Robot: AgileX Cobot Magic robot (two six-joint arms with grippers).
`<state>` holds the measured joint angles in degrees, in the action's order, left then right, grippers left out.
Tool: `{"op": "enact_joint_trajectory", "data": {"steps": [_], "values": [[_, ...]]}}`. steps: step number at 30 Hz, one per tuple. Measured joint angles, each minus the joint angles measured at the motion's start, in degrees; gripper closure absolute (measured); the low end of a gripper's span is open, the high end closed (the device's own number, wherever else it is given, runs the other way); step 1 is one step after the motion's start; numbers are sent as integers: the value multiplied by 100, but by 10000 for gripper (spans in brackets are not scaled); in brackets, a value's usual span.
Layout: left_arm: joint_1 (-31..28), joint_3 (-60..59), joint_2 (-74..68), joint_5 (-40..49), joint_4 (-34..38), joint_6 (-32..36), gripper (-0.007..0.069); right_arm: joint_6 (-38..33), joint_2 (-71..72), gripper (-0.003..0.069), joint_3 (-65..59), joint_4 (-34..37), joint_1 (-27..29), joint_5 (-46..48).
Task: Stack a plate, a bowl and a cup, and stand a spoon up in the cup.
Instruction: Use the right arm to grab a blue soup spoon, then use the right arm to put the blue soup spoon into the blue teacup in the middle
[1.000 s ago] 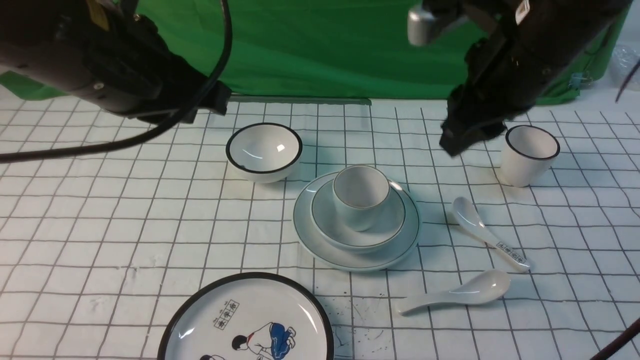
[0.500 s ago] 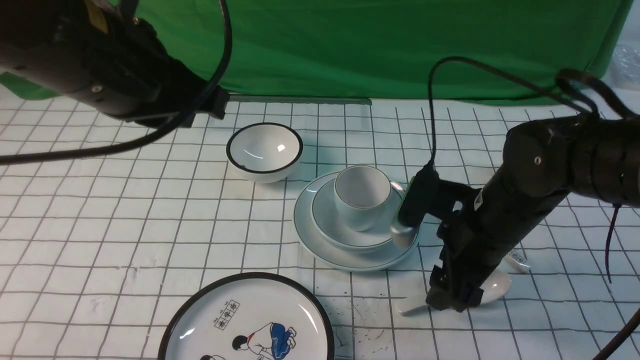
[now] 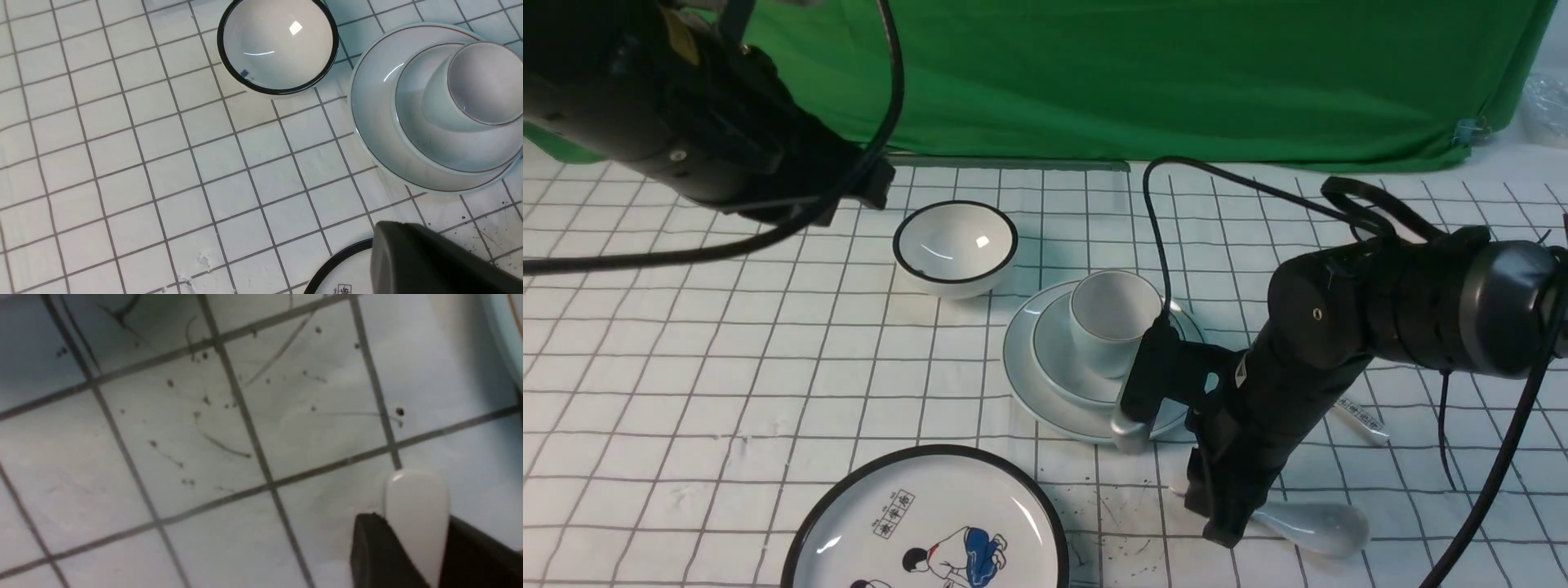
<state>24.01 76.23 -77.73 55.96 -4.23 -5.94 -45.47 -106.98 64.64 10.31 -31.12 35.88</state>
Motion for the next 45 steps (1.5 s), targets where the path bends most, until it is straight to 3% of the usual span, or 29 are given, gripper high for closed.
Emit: {"op": "enact_joint_trajectory", "data": {"steps": [4, 7, 15, 23, 30, 45], "values": [[0, 0, 0, -64, 0, 0, 624, 543, 575, 477, 196, -5, -2, 398], [0, 0, 0, -152, 0, 0, 624, 839, 1065, 477, 286, 41, -2, -90], [0, 0, 0, -432, 0, 0, 624, 1675, 1671, 477, 359, 1314, -20, -3923], [0, 0, 0, -484, -5, 0, 624, 2072, 622, 477, 427, 1411, -276, -5885], [0, 0, 0, -489, -22, -5, 624, 2116, 79, 477, 427, 1398, -519, -6599], [0, 0, 0, -490, -58, -5, 624, 2125, -128, 469, 427, 1342, -622, -6458]]}}
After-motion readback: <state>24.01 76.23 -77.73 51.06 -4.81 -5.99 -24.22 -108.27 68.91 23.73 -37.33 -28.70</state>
